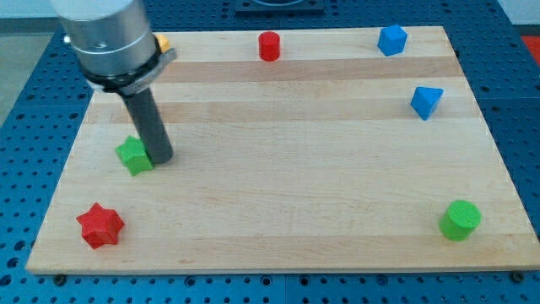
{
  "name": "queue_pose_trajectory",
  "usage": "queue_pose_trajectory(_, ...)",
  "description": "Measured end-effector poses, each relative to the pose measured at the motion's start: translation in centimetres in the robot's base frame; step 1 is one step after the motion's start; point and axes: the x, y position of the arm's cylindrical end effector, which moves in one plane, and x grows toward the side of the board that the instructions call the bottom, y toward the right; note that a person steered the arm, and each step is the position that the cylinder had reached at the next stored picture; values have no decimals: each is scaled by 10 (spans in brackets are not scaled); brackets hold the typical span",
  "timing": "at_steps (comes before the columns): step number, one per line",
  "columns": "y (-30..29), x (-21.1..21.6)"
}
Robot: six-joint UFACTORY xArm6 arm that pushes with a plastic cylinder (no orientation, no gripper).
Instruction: Push the green circle to the bottom center
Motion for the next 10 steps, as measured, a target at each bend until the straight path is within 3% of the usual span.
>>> queue_pose_trajectory(2,-11,-2)
queue_pose_trajectory(3,-12,-37)
queue_pose_trajectory(4,-13,-39)
queue_pose_trajectory(5,-49,-42)
queue_pose_trajectory(10,-76,-78)
